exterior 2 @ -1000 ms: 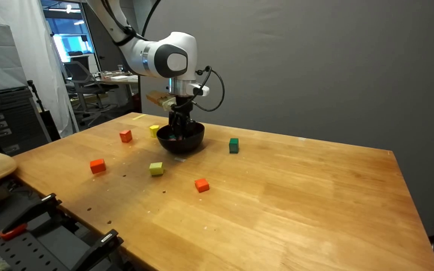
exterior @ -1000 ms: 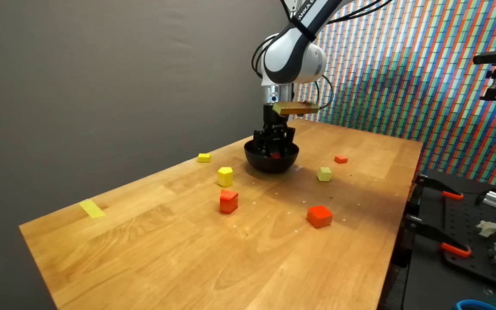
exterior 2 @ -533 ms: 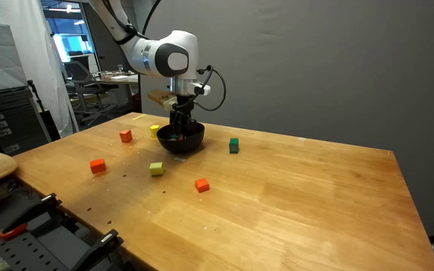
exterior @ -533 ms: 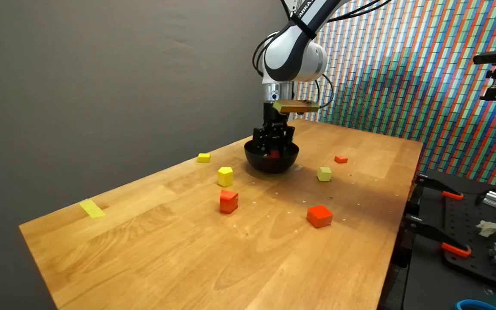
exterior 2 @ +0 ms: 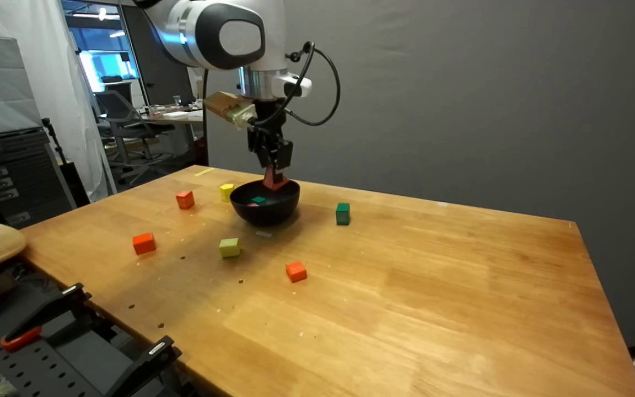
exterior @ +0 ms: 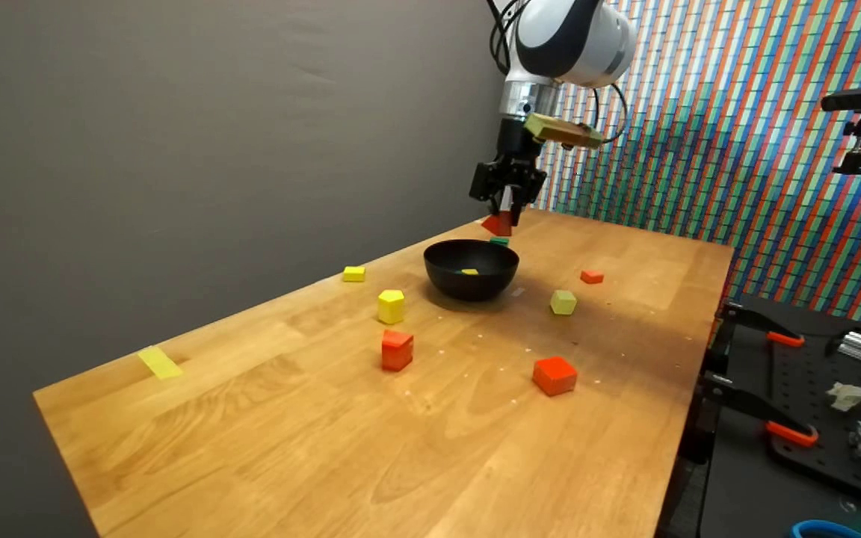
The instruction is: Remove the cubes from the bowl
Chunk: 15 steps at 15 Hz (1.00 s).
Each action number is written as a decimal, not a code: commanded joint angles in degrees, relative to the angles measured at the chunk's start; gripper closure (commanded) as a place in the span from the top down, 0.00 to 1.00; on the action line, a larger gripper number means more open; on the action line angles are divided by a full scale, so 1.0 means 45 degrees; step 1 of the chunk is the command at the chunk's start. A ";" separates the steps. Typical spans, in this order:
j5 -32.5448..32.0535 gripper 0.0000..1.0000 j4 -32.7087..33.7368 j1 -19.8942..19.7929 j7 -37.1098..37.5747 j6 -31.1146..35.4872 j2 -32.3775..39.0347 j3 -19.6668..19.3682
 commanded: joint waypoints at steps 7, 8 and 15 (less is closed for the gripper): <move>-0.1205 0.25 -0.3007 -0.0447 0.0616 -0.0069 -0.0782 -0.1070; -0.1494 0.25 -0.3007 -0.0410 0.0731 -0.0063 -0.0606 -0.1151; -0.1652 1.00 -0.3542 -0.0354 0.0233 0.0759 -0.1484 -0.1019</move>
